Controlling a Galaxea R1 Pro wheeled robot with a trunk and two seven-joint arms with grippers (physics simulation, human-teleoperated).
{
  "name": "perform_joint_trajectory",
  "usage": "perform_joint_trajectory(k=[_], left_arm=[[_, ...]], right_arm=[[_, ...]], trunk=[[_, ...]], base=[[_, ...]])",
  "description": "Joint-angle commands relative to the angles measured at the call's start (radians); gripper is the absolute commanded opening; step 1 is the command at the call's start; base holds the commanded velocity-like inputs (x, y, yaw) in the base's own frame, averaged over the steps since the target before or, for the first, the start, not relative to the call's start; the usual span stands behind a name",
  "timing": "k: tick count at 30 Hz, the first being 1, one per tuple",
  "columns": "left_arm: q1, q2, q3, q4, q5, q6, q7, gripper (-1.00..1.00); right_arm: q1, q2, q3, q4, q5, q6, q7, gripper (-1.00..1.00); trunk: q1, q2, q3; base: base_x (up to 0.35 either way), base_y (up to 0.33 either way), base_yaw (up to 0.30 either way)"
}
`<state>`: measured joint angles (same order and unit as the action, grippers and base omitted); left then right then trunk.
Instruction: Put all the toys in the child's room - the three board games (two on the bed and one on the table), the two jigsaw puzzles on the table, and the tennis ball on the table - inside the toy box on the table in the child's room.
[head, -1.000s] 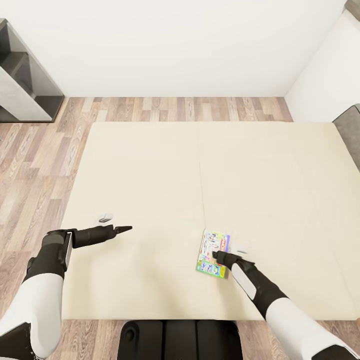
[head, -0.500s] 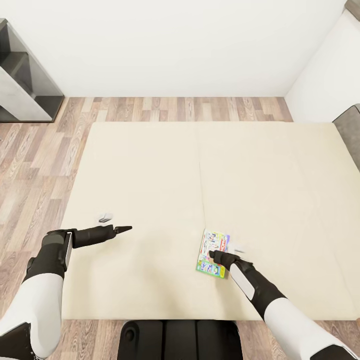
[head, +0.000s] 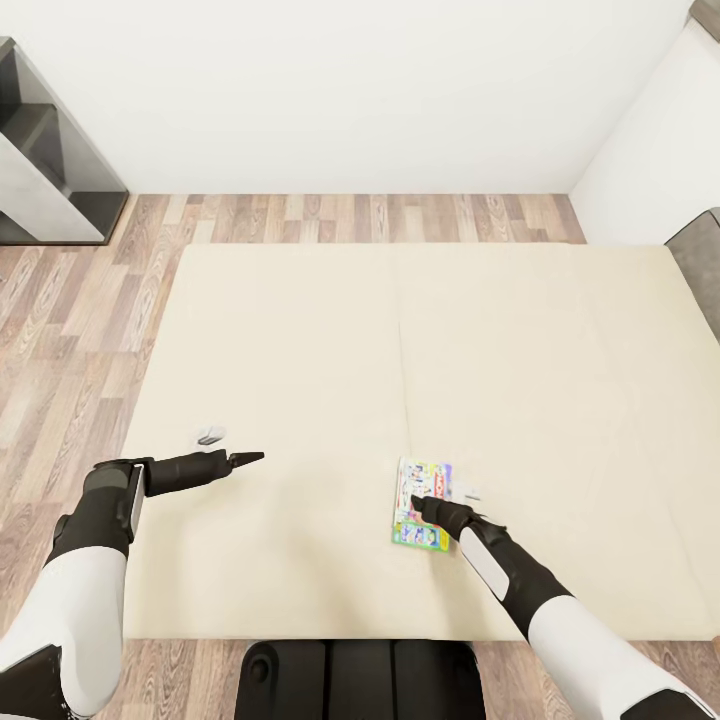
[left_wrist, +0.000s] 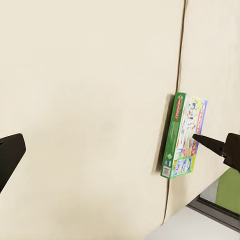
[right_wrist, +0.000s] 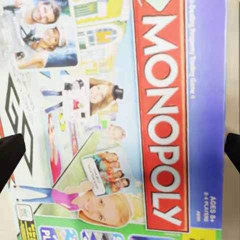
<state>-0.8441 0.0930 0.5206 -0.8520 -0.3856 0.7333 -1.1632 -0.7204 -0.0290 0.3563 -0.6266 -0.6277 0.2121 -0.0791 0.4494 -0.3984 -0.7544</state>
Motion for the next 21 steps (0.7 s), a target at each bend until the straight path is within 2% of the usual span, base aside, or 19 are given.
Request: perform_joint_trajectory(k=[1, 21], left_arm=[[-0.001, -0.001, 0.004, -0.001, -0.010, 0.008, -0.010, 1.00], [-0.001, -0.001, 0.004, -0.001, -0.010, 0.009, -0.009, 1.00]], right_arm=[[-0.001, -0.002, 0.007, -0.002, -0.009, 0.002, -0.008, 1.00], [-0.001, -0.003, 0.007, -0.002, -0.009, -0.002, -0.007, 1.00]], trunk=[[0.001, -0.002, -0.001], [0.001, -0.002, -0.001]], base=[[0.000, 0.000, 0.000], [0.000, 0.000, 0.000]])
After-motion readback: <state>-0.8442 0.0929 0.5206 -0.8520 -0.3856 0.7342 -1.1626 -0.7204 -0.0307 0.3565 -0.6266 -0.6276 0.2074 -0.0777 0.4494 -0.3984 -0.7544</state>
